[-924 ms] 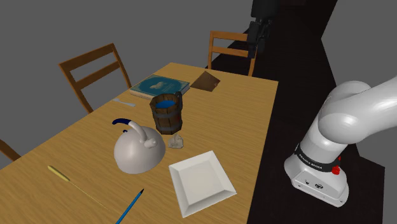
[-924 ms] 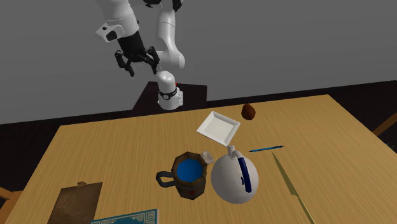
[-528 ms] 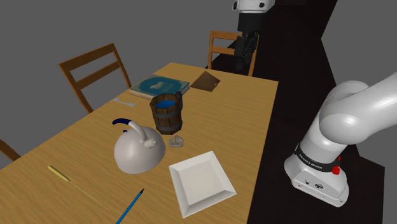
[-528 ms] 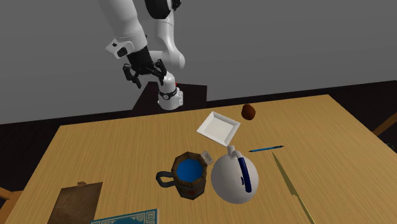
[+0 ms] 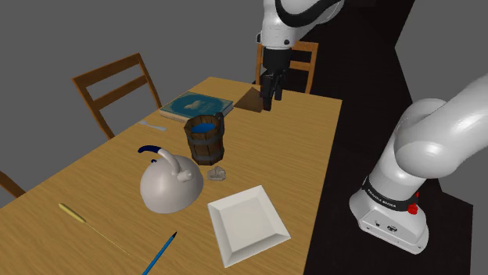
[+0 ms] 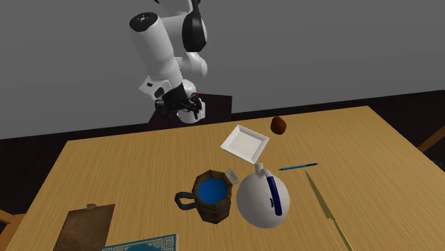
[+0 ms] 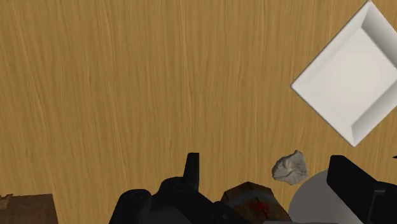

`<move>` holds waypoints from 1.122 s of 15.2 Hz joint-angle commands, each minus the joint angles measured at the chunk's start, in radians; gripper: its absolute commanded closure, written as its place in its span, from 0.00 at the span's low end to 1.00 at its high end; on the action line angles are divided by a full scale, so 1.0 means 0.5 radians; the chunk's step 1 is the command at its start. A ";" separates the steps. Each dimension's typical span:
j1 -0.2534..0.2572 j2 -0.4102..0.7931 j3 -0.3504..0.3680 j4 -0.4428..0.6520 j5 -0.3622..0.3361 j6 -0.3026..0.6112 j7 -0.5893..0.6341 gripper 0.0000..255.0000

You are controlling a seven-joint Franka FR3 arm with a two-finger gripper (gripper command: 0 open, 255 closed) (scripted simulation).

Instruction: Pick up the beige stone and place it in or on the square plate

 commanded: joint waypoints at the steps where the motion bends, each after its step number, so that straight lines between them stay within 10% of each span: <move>1: 0.034 0.117 0.046 -0.014 0.029 0.139 0.002 0.00; 17: 0.242 1.213 0.326 0.331 -0.003 0.924 0.055 0.00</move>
